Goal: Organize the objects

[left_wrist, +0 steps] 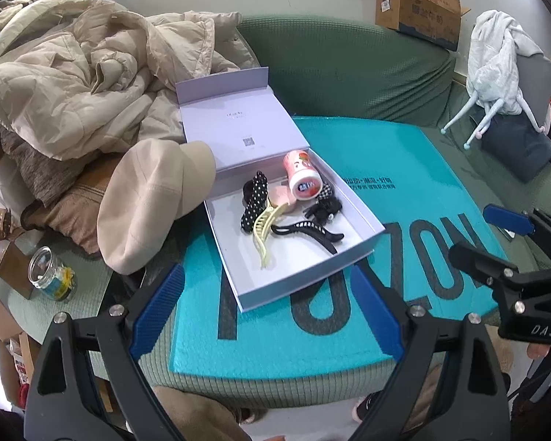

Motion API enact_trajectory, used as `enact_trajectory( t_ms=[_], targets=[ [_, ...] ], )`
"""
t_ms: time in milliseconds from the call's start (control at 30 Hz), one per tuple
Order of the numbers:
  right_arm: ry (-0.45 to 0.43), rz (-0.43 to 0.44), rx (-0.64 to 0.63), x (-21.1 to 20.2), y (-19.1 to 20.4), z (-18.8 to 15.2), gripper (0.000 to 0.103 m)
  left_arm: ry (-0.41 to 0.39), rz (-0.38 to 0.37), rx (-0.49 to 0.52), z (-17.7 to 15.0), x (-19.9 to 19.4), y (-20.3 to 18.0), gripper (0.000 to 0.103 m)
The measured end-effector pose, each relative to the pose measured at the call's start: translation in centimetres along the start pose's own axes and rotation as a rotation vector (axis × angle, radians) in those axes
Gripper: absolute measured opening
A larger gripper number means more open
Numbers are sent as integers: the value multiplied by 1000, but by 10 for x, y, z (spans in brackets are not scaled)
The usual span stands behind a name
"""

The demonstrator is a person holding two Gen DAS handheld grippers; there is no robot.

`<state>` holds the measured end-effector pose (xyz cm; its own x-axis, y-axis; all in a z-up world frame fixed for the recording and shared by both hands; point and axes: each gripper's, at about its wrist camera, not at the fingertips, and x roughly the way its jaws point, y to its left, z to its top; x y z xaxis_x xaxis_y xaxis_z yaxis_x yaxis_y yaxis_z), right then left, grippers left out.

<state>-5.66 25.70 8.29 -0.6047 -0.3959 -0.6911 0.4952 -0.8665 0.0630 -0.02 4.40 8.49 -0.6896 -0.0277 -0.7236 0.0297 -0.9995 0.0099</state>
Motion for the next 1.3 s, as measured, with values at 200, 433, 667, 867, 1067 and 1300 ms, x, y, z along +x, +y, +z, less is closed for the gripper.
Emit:
enact_trajectory(
  t_ms=[200,433,667,867,1067,1300],
  targets=[
    [11,5,5,-5,0,-12,87,22,-6,-34,-13,-2,1,91],
    [24,15,11,-4,1,-21,87,54,0,-35,-28,-1,2,91],
    [31,25,3,-3,4,-25,87,74,14,-37,-38,-2,6,91],
    [35,35,-8,-1,7,-26,87,78,14,-37,-41,-4,6,91],
    [35,37,-13,-1,9,-27,87,77,17,-25,-43,-5,5,91],
    [36,35,-15,-1,10,-28,87,77,16,-11,-43,-6,1,91]
  ],
)
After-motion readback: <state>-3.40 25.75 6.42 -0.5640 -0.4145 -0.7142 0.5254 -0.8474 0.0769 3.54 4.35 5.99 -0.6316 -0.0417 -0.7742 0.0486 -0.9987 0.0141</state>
